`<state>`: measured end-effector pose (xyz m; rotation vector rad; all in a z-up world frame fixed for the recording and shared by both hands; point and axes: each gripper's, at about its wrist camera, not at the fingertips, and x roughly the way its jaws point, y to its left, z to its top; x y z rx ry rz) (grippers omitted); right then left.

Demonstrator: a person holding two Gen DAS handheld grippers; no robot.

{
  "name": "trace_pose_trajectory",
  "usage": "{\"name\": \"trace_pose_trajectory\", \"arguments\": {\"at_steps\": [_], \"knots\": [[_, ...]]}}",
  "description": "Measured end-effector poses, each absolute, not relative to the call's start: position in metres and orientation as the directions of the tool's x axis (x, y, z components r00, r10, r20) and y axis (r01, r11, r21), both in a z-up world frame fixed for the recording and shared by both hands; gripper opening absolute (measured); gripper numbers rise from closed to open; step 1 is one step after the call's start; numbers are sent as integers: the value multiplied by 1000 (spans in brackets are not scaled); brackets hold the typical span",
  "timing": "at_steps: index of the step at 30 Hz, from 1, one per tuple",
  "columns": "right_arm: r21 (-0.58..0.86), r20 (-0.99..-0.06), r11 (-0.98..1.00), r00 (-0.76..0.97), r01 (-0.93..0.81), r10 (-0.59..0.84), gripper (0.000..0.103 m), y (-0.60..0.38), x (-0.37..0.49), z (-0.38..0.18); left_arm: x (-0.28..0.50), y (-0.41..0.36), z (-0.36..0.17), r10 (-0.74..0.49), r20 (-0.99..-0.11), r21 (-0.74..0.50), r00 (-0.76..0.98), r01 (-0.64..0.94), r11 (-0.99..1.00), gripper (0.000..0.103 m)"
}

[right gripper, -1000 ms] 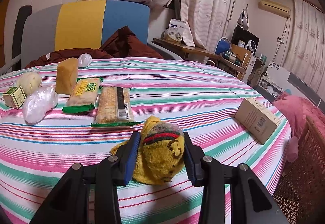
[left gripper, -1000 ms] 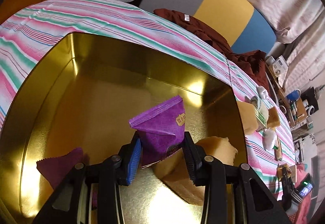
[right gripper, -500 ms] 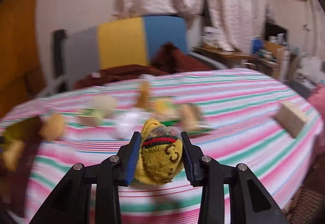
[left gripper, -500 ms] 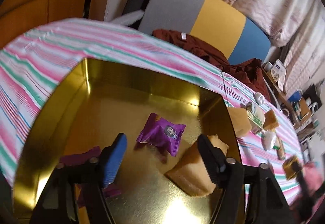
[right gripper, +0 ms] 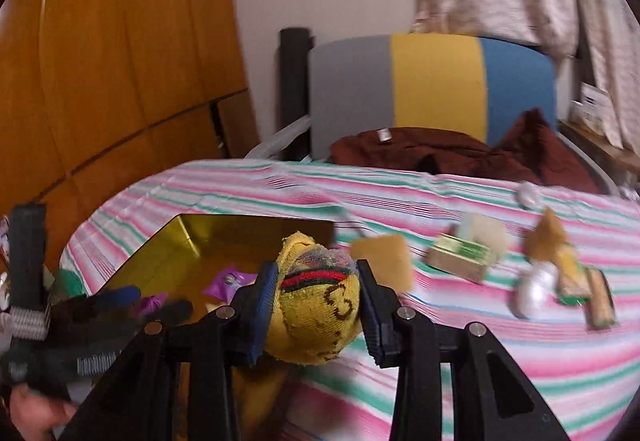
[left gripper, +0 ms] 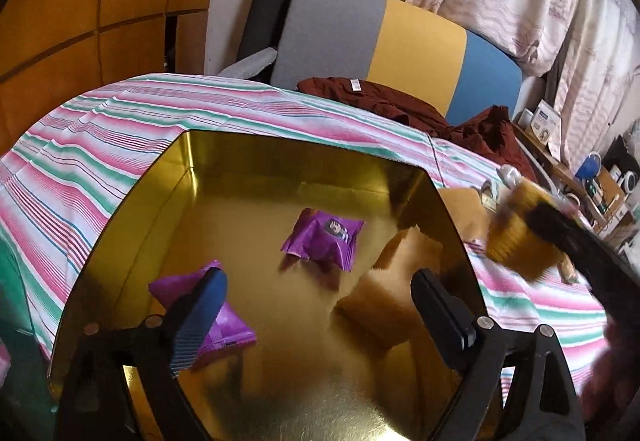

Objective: Organize objects
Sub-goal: 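Carry the yellow pouch into the gold tray and release it with the right gripper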

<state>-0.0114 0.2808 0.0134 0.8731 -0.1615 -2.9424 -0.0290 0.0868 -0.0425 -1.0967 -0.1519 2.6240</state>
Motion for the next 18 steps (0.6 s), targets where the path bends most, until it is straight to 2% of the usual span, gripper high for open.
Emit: {"name": "trace_pose_trajectory", "arguments": {"at_steps": [6,13,15,18], "knots": [[85,-608,-995,-788,58,-98,38,257,-68,0,-28,88,-47,311,-689,-213,-654,-228,-950,94],[93,-688,-996,-723,-15,-53,43,261,-112,-21,-29,86,-48,314,-697,-230,-645,-214,-949,94],[103,-692,-994,-720,-26,-53,48,265,-113,-22,-29,86,-49,315,-697,-232,-644,-214,-949,94],[120,-676,-992,-735,-38,-54,50,269,-108,-19,-27,89,-48,320,-696,-229,-643,-223,-947,94]]}}
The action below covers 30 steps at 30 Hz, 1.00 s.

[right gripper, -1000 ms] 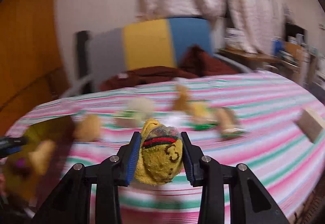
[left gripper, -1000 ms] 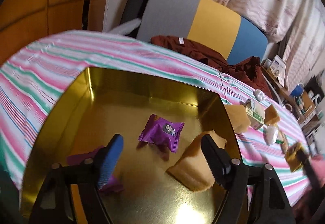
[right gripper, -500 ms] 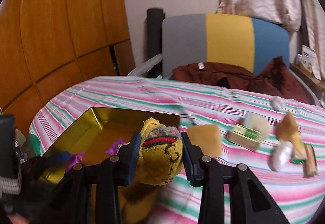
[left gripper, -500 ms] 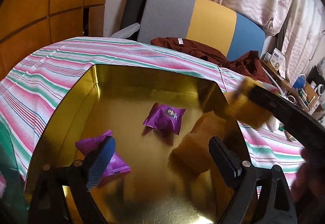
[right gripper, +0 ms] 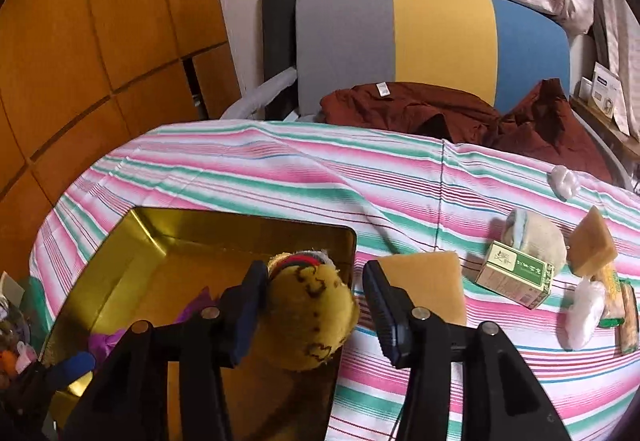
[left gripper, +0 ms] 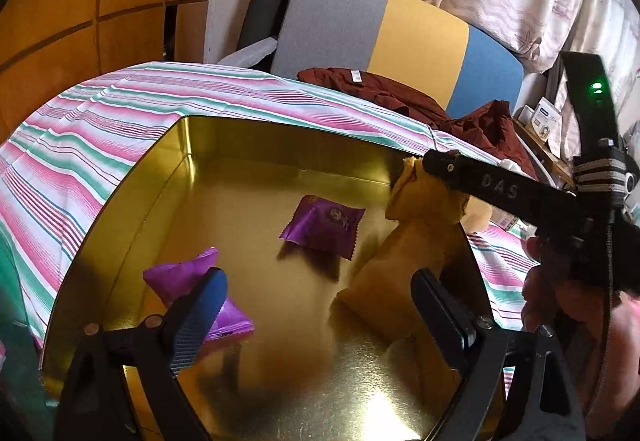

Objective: Organize objects
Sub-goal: 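Carry the yellow pouch into the gold tray and release it with the right gripper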

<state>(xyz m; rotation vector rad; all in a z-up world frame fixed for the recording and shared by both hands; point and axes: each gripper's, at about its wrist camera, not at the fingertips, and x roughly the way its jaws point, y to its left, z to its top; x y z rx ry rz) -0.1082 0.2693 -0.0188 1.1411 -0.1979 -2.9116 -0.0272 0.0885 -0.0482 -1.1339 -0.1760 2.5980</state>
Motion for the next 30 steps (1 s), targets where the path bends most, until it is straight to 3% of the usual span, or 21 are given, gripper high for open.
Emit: {"name": "trace_pose_trajectory", "arguments": {"at_steps": [4,8,17,30], "knots": [[133,-643,-989,-764,-56,-43,52,277,-93,-12,-25,93,-47,325,-693,-224,-643,-236,-945,94],[138,-628,-989,-777,-59,-41,64,280,-83,-7,-22,98,-46,330,-691,-218,-643,-249,-944,94],[148,-549,-985,-836,-87,-9,66,295,-55,9,-16,104,-43,342,-683,-218,-646,-266,-939,96],[53,-622,-982,-776,-180,109,66,342,2,-25,4,128,-36,415,-657,-236,-629,-352,-906,103]]}}
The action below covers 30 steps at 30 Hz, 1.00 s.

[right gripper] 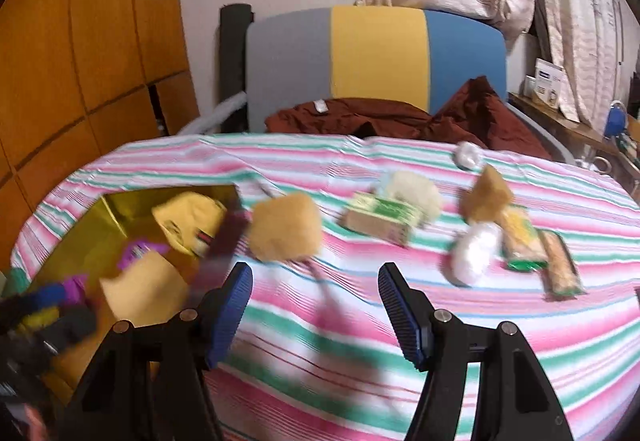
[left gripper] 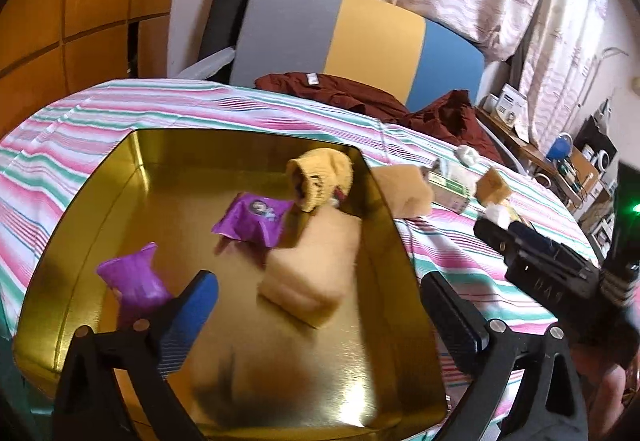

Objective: Organize objects
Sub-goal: 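Carry the yellow pouch into the gold tray and release it with the right gripper, then grasp the cracker pack with the right gripper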

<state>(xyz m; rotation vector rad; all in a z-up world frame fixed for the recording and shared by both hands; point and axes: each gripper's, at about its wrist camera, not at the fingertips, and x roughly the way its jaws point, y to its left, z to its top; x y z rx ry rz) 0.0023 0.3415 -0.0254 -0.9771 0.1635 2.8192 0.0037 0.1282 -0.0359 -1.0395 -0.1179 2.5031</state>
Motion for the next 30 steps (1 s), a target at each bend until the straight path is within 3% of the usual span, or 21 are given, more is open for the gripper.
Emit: {"name": "trace_pose_trajectory", "arguments": {"at_steps": [8,18,30], "knots": [[20,-662,-952,-717,-305,216,66,401,42,-51,26,152,-31,473,-631,-214,-615,-448,-868,103],[-10,-625,-837,-650,-547,432,66,510,60,-40,53,186,-19,526,-625,-207,-577,-527,-824,103],[-39,-733,-812,-535,-583,419,65,591,1,-64,71,220,-22,521,-669,-158,-529,-585,-796,103]]}}
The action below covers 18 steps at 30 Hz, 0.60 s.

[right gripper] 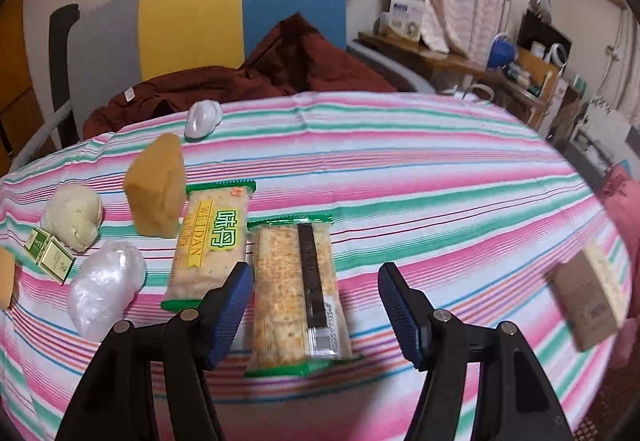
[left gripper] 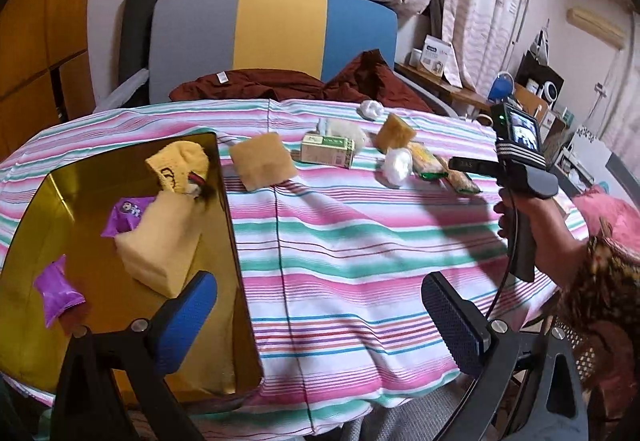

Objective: Organize objects
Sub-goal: 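Grasp the cracker pack with the right gripper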

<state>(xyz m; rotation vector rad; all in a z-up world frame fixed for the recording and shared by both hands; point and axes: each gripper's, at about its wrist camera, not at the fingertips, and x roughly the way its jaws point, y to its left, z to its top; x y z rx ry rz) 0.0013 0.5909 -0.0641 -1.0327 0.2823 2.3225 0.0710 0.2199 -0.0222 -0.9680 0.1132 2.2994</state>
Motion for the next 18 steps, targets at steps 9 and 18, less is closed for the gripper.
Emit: {"name": "trace_pose_trajectory", "arguments": {"at_steps": [9,18], "knots": [[-8,-756,-837,-545,-547,364,45,594,-1,-84,67,246,-32,519,-704,-159,-486,-603,-781,103],[-77,-758,-798,-485,-597,436,43,583,19,-83,45,299,-26,521,-712,-127,-470,-644,-754,103]]}}
